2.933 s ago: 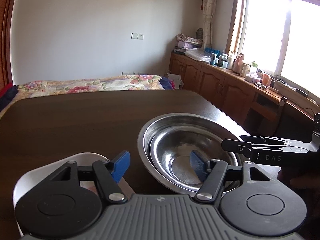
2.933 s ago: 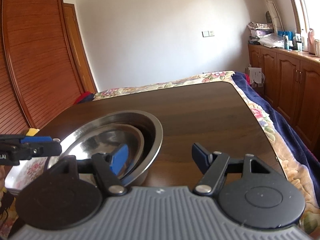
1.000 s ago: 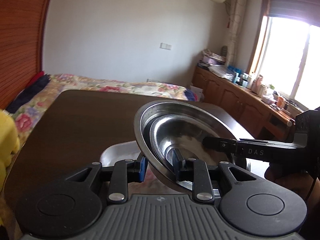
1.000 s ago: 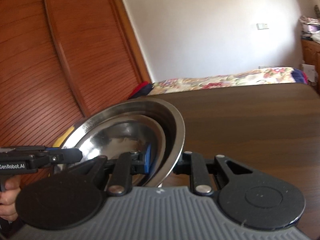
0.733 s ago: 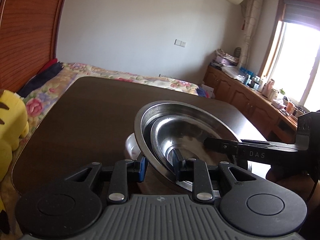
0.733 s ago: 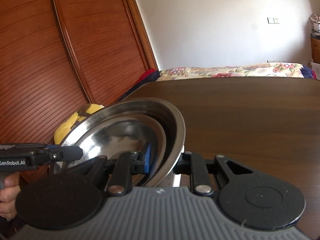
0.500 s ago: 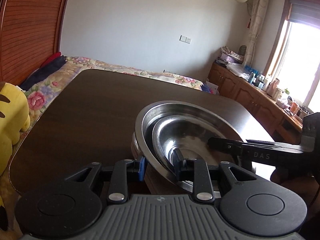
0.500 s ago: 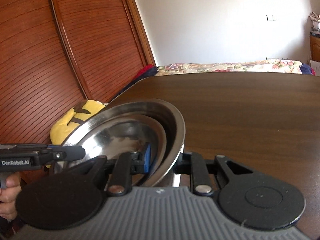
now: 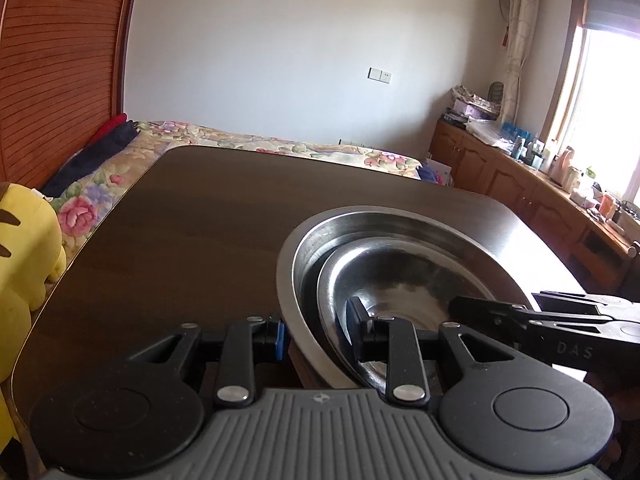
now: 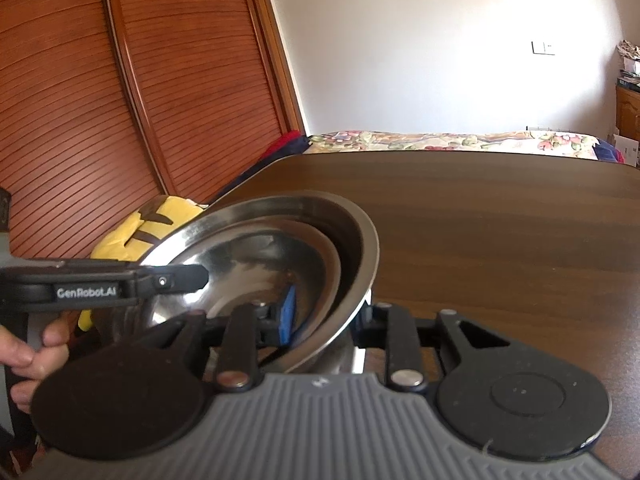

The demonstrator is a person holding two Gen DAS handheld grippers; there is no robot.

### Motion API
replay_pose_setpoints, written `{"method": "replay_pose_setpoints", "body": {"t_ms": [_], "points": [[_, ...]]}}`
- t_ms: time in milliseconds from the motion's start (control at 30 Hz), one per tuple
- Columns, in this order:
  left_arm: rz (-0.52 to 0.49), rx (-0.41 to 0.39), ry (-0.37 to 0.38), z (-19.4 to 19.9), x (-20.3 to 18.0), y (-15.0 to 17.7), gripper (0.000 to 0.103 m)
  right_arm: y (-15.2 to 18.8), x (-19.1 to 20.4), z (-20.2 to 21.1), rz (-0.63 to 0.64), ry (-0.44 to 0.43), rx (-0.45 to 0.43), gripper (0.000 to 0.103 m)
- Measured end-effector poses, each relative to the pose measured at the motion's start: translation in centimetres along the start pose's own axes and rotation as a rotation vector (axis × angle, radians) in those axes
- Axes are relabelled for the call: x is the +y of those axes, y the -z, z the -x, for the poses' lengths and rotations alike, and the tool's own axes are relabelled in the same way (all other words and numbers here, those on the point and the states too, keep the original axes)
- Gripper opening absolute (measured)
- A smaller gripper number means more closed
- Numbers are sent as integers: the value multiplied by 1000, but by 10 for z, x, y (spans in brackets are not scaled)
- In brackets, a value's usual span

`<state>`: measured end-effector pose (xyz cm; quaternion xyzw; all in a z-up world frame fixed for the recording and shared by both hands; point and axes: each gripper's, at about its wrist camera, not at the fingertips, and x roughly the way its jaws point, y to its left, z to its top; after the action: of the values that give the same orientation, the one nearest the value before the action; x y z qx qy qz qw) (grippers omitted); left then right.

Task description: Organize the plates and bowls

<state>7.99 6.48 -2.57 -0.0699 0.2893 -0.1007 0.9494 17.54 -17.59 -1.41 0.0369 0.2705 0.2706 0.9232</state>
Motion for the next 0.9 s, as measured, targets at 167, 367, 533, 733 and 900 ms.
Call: {"method": "replay_pose_setpoints", "body": {"t_ms": [167, 367, 533, 733, 900], "points": [[-21, 0, -8, -10, -2, -4, 57, 1, 1, 0, -6, 19, -9, 31], [-52, 14, 6, -26, -12, -10, 56, 1, 0, 0, -14, 44, -17, 32], [-41, 21, 28, -32, -10, -14, 56, 2, -5, 1, -32, 57, -28, 32], [-15, 31, 39, -31, -8, -18, 55, 1, -3, 2, -16, 65, -43, 32], [-6, 21, 31, -27, 0, -19, 60, -1, -9, 8, -10, 97, -66, 40]]}}
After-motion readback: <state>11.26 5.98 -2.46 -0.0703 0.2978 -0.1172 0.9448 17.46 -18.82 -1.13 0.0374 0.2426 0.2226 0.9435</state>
